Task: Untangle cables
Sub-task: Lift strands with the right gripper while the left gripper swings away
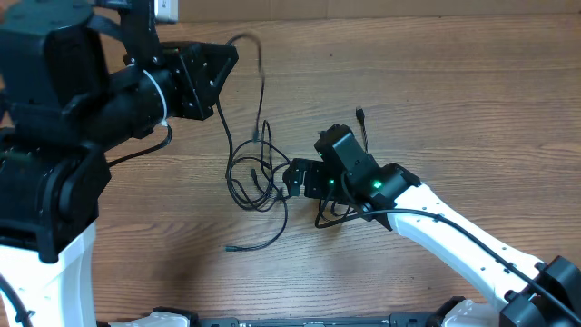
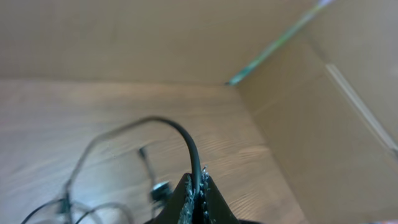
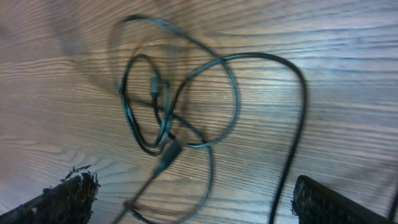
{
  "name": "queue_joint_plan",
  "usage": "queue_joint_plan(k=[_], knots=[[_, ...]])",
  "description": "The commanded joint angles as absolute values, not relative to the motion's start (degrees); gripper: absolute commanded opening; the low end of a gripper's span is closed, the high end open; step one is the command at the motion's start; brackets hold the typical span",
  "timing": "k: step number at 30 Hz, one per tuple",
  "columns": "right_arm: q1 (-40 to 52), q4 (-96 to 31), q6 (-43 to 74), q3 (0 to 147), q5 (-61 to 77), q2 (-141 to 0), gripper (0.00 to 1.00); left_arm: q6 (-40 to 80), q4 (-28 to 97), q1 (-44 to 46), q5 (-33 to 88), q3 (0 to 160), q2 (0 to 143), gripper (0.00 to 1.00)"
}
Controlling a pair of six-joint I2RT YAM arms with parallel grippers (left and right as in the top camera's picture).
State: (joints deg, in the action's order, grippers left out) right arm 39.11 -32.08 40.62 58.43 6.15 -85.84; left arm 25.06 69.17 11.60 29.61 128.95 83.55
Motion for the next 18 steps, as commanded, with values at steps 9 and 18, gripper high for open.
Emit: queue_joint_plan(k=[9,18], knots=[[40.34,-25.06,40.4,58.41,5.19,-86.11,1.0,23.75,62.35,9.8,10.15,131.9,82.26,0.04],[40.34,-26.7,40.42,55.29,5.02,-86.94,1.0,33.61,71.09,1.04,-29.32,131.83,82.5,0.04]])
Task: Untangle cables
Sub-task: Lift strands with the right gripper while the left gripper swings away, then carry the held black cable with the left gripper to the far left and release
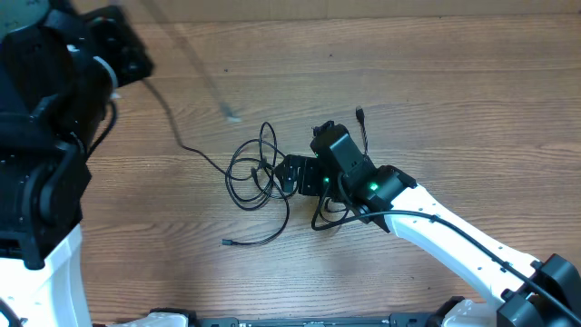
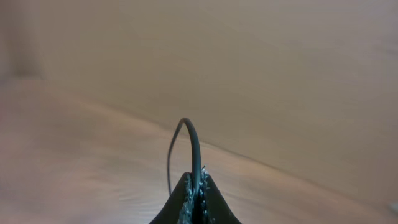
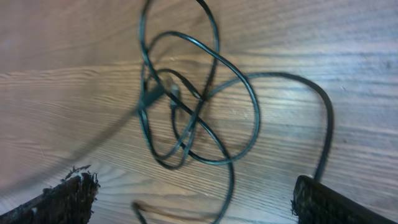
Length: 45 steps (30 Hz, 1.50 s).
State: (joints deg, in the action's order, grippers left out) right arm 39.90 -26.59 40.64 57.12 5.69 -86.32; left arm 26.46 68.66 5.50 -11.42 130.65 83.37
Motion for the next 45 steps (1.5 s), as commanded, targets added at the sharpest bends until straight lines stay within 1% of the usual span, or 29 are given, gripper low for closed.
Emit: queue_joint_plan(k=[1,3,7,10,13,17,20,25,27,28,31,33,35,37,38,41,45], knots=[[40.34,-26.94,40.42,54.94,5.04,-86.94,1.0,37.17,72.36,-1.54,-31.94,131.83,82.5,0.04],[40.34,-27.42,40.42,54.74,5.04,-86.94,1.0,43.24,74.06,-7.14,-33.63,131.83,82.54,0.04],[40.34,-28.84,40.42,54.74,5.02,-86.94,1.0,51.27,75.22,-18.39,-31.66,131.76,84.01,0.04],[40.34,-30.17,40.4,54.74,5.04,-86.94,1.0,52.77,74.63,-24.62,-25.89,131.76,86.56,0.04],[40.34,-30.35,40.42,54.74,5.04,-86.94,1.0,56.29,72.51,-27.33,-21.54,131.76,90.32,0.04],[40.34,-30.35,40.42,54.74,5.04,-86.94,1.0,56.47,63.81,-27.51,-18.59,131.76,96.25,0.04],[40.34,-30.33,40.4,54.74,5.04,-86.94,1.0,55.35,54.87,-27.35,-14.02,131.76,101.03,0.04],[40.34,-30.35,40.4,54.74,5.04,-86.94,1.0,54.98,34.7,-27.33,-1.52,131.79,108.66,0.04],[40.34,-30.33,40.42,54.74,5.04,-86.94,1.0,52.71,27.68,-27.29,-1.78,131.79,110.93,0.04],[40.34,-30.35,40.4,54.74,5.04,-86.94,1.0,52.21,26.15,-27.31,-2.39,131.79,111.68,0.04],[40.34,-30.35,40.4,54.74,5.04,-86.94,1.0,50.85,28.97,-27.42,-7.03,131.76,113.47,0.04],[40.34,-30.33,40.42,54.74,5.04,-86.94,1.0,50.61,35.16,-27.42,-15.2,131.76,115.59,0.04],[40.34,-30.33,40.4,54.74,5.04,-86.94,1.0,51.46,38.94,-27.44,-18.98,131.76,117.45,0.04],[40.34,-30.35,40.42,54.74,5.04,-86.94,1.0,54.63,43.88,-27.66,-22.63,131.76,119.98,0.04],[40.34,-30.33,40.42,54.74,5.04,-86.94,1.0,58.85,47.83,-28.01,-23.92,131.76,121.89,0.04],[40.34,-30.35,40.42,54.74,5.04,-86.94,1.0,63.7,51.07,-28.64,-22.79,131.76,125.43,0.04],[40.34,-30.35,40.42,54.74,5.04,-86.94,1.0,62.76,50.63,-28.73,-19.62,131.76,129.86,0.08]])
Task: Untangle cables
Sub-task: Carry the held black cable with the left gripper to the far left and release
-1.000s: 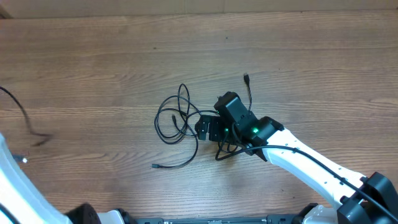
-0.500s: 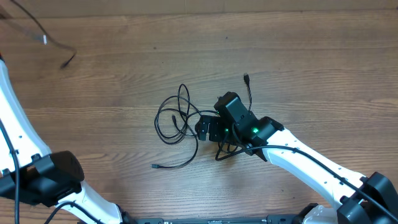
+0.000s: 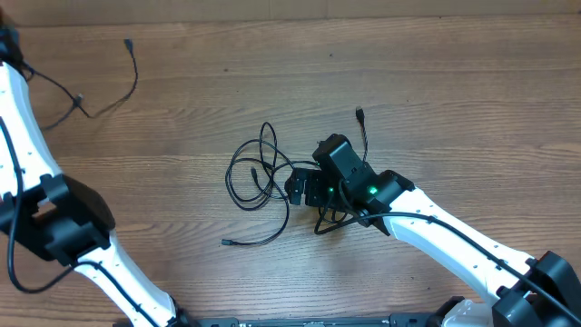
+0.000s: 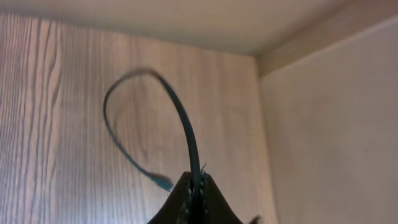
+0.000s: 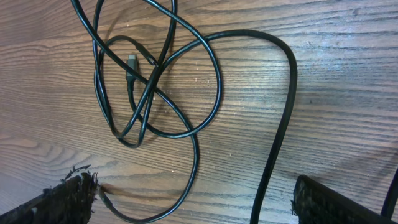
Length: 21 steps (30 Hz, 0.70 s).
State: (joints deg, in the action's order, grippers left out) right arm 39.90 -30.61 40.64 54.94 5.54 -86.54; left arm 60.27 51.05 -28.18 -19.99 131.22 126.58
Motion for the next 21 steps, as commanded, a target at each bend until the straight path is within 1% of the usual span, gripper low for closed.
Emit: queue_joint_plan(k=[1,3,5,7,8,10,11,13,14,15,16,18,19,21], knots=[[40.34,-30.35,40.4,54.74,5.04,-86.94,1.0,62.74,50.63,-28.75,-18.39,131.76,131.0,0.08],[40.34,-30.33,40.42,54.74,5.04,-86.94,1.0,62.15,50.11,-28.77,-15.0,131.76,133.34,0.08],[40.34,-30.35,40.42,54.74,5.04,-86.94,1.0,60.84,47.97,-28.77,-8.8,131.76,136.38,0.08],[40.34,-30.35,40.42,54.74,5.04,-86.94,1.0,59.33,45.52,-28.77,-2.33,131.76,139.04,0.11],[40.34,-30.35,40.4,54.74,5.04,-86.94,1.0,58.13,43.77,-28.67,3.2,131.76,141.43,0.1],[40.34,-30.33,40.42,54.74,5.04,-86.94,1.0,55.64,42.19,-28.14,8.62,131.76,144.84,0.1],[40.34,-30.35,40.42,54.74,5.04,-86.94,1.0,53.43,41.71,-27.79,10.79,131.76,146.23,0.11],[40.34,-30.35,40.4,54.74,5.04,-86.94,1.0,50.46,41.69,-27.35,13.82,131.76,147.94,0.16],[40.34,-30.35,40.42,54.74,5.04,-86.94,1.0,49.12,41.65,-27.2,15.27,131.76,148.66,0.25],[40.34,-30.33,40.42,54.74,5.04,-86.94,1.0,48.07,41.52,-27.09,16.67,131.76,148.92,0.38],[40.34,-30.35,40.42,54.74,5.04,-86.94,1.0,47.16,41.06,-27.07,17.98,131.79,149.14,0.56],[40.34,-30.35,40.4,54.74,5.04,-86.94,1.0,45.71,38.57,-27.29,23.0,131.9,148.66,0.88],[40.34,-30.35,40.4,54.74,5.04,-86.94,1.0,45.69,36.86,-27.53,25.96,131.92,148.18,1.0],[40.34,-30.35,40.4,54.74,5.04,-86.94,1.0,45.84,33.78,-28.16,31.24,132.55,146.65,1.0]])
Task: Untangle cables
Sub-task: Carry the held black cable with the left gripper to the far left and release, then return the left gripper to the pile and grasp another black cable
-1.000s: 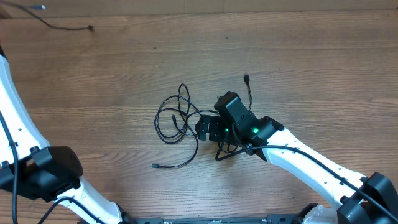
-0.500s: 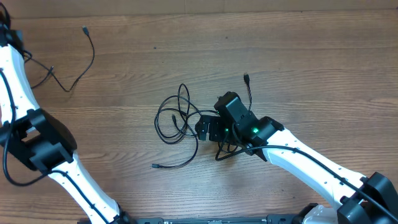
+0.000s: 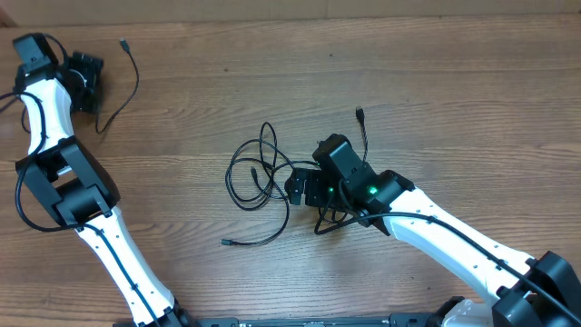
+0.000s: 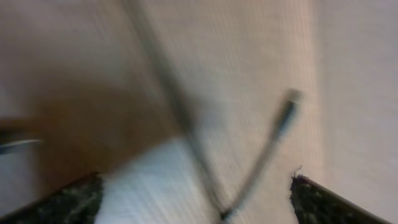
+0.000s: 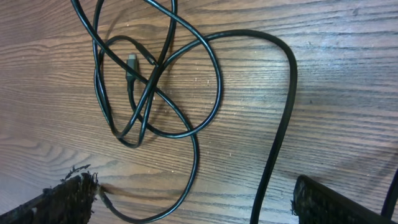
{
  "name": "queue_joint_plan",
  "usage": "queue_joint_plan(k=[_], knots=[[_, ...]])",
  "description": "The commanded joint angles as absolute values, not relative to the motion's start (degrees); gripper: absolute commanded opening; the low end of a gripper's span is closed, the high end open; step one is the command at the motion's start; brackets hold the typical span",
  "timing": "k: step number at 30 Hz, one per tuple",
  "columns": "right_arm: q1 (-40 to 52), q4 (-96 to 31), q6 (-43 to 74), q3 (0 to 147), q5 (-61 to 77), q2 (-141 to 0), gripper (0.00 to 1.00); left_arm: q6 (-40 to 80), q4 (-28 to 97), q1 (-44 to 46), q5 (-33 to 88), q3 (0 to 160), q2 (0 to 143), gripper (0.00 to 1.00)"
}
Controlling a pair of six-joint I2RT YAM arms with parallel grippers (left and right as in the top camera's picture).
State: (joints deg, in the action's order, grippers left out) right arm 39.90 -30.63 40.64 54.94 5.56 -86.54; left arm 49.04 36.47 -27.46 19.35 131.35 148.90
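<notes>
A loose tangle of thin black cable [image 3: 257,173] lies mid-table, and fills the right wrist view as overlapping loops [image 5: 155,81]. My right gripper [image 3: 300,186] hovers open just right of it, its jaws [image 5: 199,199] wide apart over one loop and a thicker black cable [image 5: 283,118]. A separate thin cable [image 3: 134,77] lies at the far left of the table. My left gripper [image 3: 89,86] sits beside that cable. The left wrist view is blurred, showing that gripper [image 4: 199,205] open over the streaked cable [image 4: 168,99].
The table's back edge [image 3: 363,14] runs along the top. The left arm's white links [image 3: 64,182] stand along the left side. The right arm [image 3: 454,245] stretches from the lower right. A free cable end [image 3: 227,243] lies in front of the tangle.
My left gripper was shut on the separated cable and is now open, with the cable lying on the table at the far left. The right gripper and the tangle have not moved.
My left gripper held one cable's end raised beside the tangle, with the right gripper open over the tangle. Then the held cable trailed off to the left. Later it was wholly apart at the far left corner, still held, and now it is let go.
</notes>
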Motion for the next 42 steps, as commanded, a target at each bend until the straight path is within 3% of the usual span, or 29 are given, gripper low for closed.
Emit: queue_joint_plan(k=[1,6,14,18,23,25,32,42], knots=[[40.34,-30.35,40.42,54.74,5.04,-86.94,1.0,45.82,33.12,-28.45,32.21,132.94,146.04,1.0],[40.34,-30.35,40.42,54.74,5.04,-86.94,1.0,45.32,32.69,-29.85,31.99,137.86,138.74,1.0],[40.34,-30.33,40.42,54.74,5.04,-86.94,1.0,36.49,36.07,-28.53,18.83,140.16,126.87,1.0],[40.34,-30.35,40.42,54.74,5.04,-86.94,1.0,28.45,52.23,-24.86,0.14,140.03,128.29,1.0],[40.34,-30.35,40.4,54.74,5.04,-86.94,1.0,40.47,75.46,-25.45,-14.2,139.98,131.28,1.0],[40.34,-30.35,40.42,54.74,5.04,-86.94,1.0,42.48,78.17,-26.41,-12.84,139.98,131.31,1.0],[40.34,-30.35,40.42,54.74,5.04,-86.94,1.0,35.66,81.25,-26.09,20.91,140.0,131.22,1.0],[40.34,-28.84,40.45,54.74,5.08,-86.94,1.0,28.12,92.12,-22.13,20.14,140.03,121.45,1.0]])
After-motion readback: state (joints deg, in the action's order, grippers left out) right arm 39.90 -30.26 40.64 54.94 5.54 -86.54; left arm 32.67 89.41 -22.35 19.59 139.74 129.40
